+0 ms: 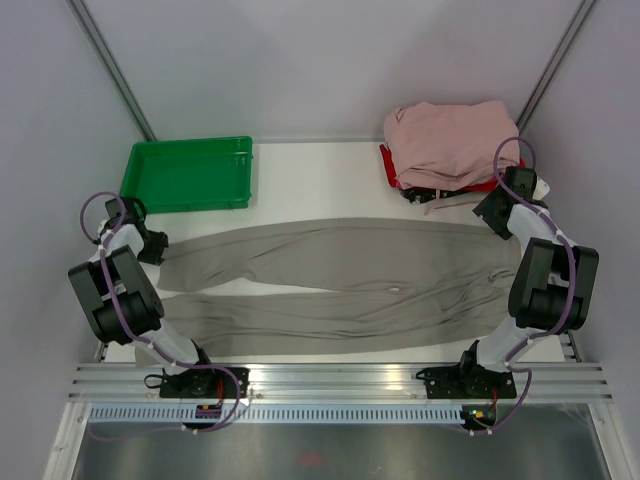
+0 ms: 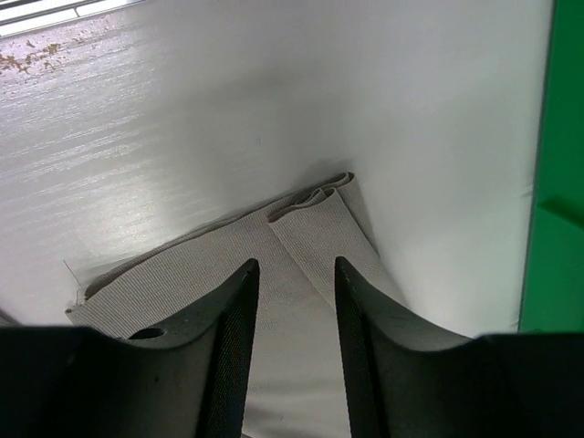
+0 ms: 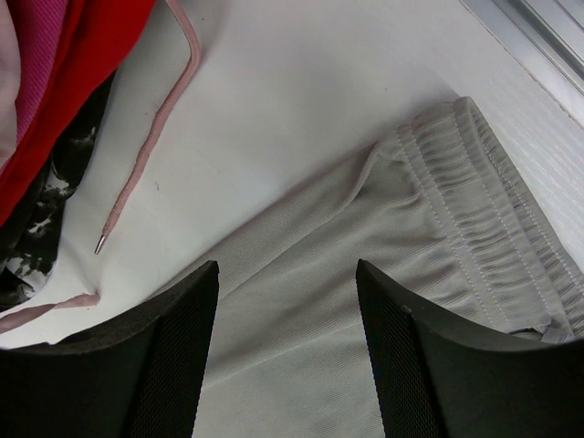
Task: Fold and stack the trousers
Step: Flatten the trousers out
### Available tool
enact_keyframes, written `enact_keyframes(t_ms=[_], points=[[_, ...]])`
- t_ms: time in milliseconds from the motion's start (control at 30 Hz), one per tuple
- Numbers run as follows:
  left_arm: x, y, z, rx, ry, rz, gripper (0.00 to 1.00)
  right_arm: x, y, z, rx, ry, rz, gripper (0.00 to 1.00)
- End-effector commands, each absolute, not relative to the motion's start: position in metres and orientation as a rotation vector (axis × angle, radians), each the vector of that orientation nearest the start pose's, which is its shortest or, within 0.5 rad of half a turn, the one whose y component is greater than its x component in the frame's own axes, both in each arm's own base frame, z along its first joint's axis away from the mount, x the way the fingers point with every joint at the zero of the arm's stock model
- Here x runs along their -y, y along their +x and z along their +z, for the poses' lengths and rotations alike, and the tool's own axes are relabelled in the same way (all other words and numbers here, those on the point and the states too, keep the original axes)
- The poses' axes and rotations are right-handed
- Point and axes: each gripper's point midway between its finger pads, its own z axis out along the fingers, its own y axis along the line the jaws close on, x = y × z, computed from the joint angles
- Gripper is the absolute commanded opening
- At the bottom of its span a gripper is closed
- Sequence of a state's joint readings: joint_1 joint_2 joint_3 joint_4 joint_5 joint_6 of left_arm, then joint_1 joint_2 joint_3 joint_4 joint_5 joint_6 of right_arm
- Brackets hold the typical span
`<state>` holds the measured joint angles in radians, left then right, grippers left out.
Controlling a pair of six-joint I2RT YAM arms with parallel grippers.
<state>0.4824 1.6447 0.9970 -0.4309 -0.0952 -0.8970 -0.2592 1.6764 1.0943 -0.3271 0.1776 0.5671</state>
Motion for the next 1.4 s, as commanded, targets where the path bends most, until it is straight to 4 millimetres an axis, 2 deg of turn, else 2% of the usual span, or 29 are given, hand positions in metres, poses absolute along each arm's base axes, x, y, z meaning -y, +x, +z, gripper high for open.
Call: enact_keyframes(t_ms=[0, 300, 700, 1000, 1233, 1367], points=[[-0.166, 0.340, 0.042, -1.974, -1.735, 0.001, 0.45, 0.119, 0.407, 0.084, -2.204, 1.035, -0.097, 0.68], [-0.170, 0.333, 0.041, -2.003, -1.761, 0.055, 0.46, 0.122, 0.403, 0.089, -2.194, 1.050, -0.122, 0.68], [-0.177, 0.343, 0.026, -2.004, -1.775, 0.045, 0.39, 0.122, 0.402, 0.095, -2.176, 1.058, -0.116, 0.68], [-0.181, 0.351, 0.031, -1.994, -1.759, 0.033, 0.34, 0.120, 0.399, 0.090, -2.183, 1.063, -0.108, 0.68], [-0.182, 0.352, 0.044, -1.986, -1.726, 0.040, 0.34, 0.120, 0.398, 0.087, -2.191, 1.054, -0.113, 0.68], [-0.184, 0.356, 0.045, -1.980, -1.719, 0.028, 0.34, 0.119, 0.399, 0.083, -2.198, 1.055, -0.105, 0.68]])
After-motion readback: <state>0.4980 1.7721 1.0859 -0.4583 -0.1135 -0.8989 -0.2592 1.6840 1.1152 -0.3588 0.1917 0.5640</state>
